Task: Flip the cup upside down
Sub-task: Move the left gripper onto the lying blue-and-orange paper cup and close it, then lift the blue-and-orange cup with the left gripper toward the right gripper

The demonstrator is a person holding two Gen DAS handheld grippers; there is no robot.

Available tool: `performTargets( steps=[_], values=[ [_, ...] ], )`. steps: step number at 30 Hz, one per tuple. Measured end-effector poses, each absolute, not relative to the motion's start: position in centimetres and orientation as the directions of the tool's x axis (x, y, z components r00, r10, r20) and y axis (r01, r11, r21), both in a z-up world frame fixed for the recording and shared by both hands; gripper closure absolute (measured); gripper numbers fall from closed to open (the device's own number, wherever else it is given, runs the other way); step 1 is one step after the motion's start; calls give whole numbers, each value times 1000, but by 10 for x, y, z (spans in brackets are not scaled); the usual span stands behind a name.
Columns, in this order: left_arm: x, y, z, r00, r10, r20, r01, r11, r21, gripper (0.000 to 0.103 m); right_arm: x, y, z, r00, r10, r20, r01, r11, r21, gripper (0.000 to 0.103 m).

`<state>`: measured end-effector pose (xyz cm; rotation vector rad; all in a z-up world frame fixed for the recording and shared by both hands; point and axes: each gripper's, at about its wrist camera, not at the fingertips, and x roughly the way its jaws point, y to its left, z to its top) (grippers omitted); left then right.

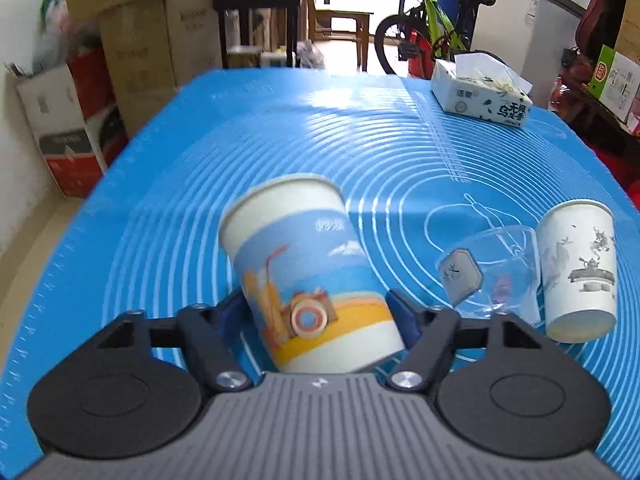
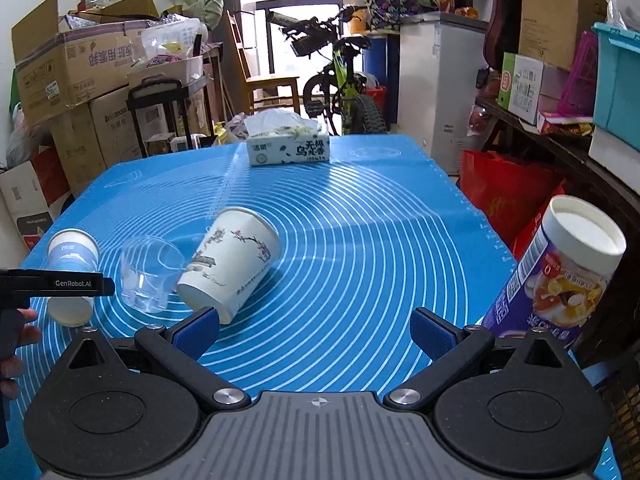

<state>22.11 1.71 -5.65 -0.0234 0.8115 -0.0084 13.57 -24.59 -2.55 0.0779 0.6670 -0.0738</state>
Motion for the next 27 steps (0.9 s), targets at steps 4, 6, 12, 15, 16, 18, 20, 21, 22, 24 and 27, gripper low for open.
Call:
performTargets(
  steps=[4, 6, 12, 15, 16, 18, 20, 21, 22, 24, 27],
  values=[
    [220, 16, -56, 696, -5, -718, -6, 1000, -12, 41, 133, -245, -25, 783, -52, -620, 96, 995, 39, 0],
    [217, 15, -55, 695, 3, -719, -5, 1000, -1, 43, 130, -247, -21, 789, -52, -612, 96, 995, 39, 0],
    [196, 8, -42, 711, 4, -703, 2, 1000, 8, 43, 117, -251, -12, 800, -36, -599, 91, 994, 62, 0],
    [174, 3, -29, 734, -14, -679, 21, 1000, 2, 43, 107, -250, -7, 806, -29, -591, 75, 996, 54, 0],
    [164, 1, -25, 743, -24, -668, 31, 1000, -1, 43, 103, -250, -5, 808, -28, -589, 71, 996, 51, 0],
    [145, -7, -19, 754, -56, -655, 62, 998, -13, 43, 95, -251, -2, 811, -24, -585, 64, 997, 48, 0],
    [128, -17, -16, 755, -89, -650, 96, 995, -24, 43, 87, -253, 0, 812, -21, -583, 60, 997, 48, 0],
    [120, -22, -15, 756, -103, -647, 111, 993, -28, 43, 83, -253, 1, 812, -22, -583, 60, 997, 47, 0],
    [111, -27, -14, 757, -115, -643, 124, 992, -31, 43, 79, -255, 2, 812, -23, -583, 61, 997, 45, 0],
    [99, -37, -14, 758, -137, -638, 147, 988, -37, 43, 71, -258, 3, 813, -27, -582, 64, 997, 43, 0],
    [85, -50, -18, 757, -154, -635, 171, 985, -35, 43, 60, -264, 2, 808, -22, -589, 63, 997, 49, 0]
  ],
)
